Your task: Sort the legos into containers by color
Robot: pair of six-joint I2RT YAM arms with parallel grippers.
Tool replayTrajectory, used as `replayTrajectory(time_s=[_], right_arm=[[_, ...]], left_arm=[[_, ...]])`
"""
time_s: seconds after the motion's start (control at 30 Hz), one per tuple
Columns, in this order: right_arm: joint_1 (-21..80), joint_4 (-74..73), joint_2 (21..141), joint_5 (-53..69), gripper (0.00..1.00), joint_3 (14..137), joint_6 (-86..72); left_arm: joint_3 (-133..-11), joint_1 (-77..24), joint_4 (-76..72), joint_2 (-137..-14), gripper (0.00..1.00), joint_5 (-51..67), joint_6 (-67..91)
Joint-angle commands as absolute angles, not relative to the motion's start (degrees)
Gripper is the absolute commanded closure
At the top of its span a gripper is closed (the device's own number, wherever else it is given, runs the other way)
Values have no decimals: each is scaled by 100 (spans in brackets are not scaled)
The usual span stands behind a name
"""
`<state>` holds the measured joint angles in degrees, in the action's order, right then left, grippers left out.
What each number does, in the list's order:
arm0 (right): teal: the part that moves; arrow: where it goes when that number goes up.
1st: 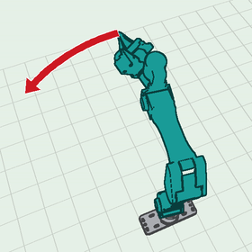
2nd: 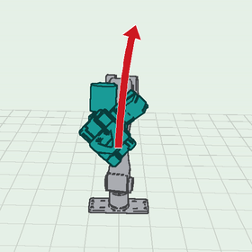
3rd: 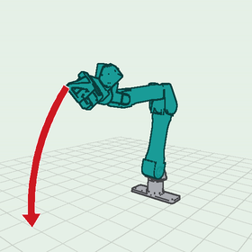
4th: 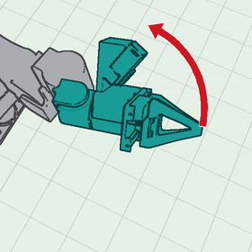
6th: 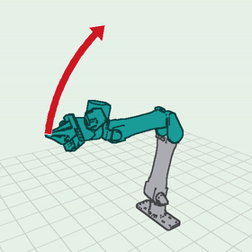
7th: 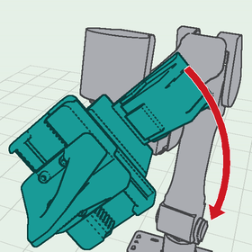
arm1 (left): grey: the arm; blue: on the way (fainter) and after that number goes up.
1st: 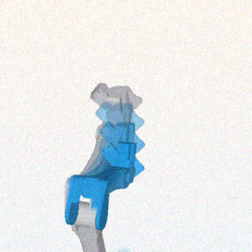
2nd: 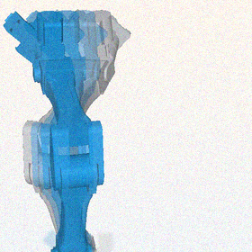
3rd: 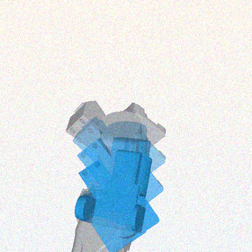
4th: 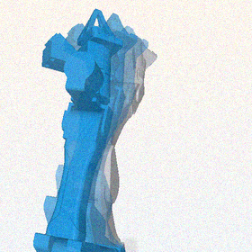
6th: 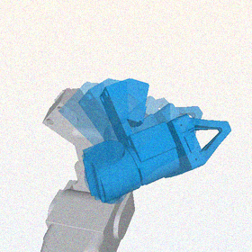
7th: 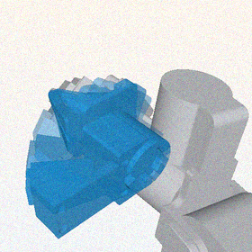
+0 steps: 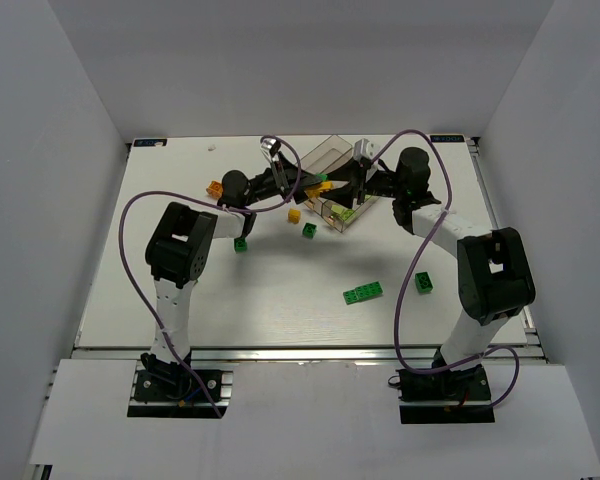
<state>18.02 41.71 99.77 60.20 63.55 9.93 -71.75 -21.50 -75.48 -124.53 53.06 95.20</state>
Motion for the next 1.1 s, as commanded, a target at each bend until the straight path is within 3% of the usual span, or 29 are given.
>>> replayTrajectory(time_s=[0.0, 0.27, 0.43, 0.6, 0.9, 1.07], right_arm=[[1784, 4500, 9923, 6108, 84, 6434, 932], [1784, 4500, 9949, 6091, 84, 6477, 949], [1784, 4509, 9941, 6161, 83, 6434, 923], [1784, 4500, 9923, 6205, 78, 6372, 932], [1784, 4500, 10186, 6038, 49, 6504, 1046], [1784, 4500, 10362, 5924, 40, 6644, 1090]], left_arm=[[-7330, -2145, -8323, -12454, 36, 5273, 9589], [-7321, -2145, -8595, -12489, 47, 5309, 9817], [-7435, -2145, -9051, -12629, 67, 5265, 10194], [-7550, -2145, -9264, -12726, 75, 5221, 10406], [-7813, -2145, -8868, -12963, 87, 5186, 10362], [-8094, -2136, -8719, -13113, 90, 5168, 10336]])
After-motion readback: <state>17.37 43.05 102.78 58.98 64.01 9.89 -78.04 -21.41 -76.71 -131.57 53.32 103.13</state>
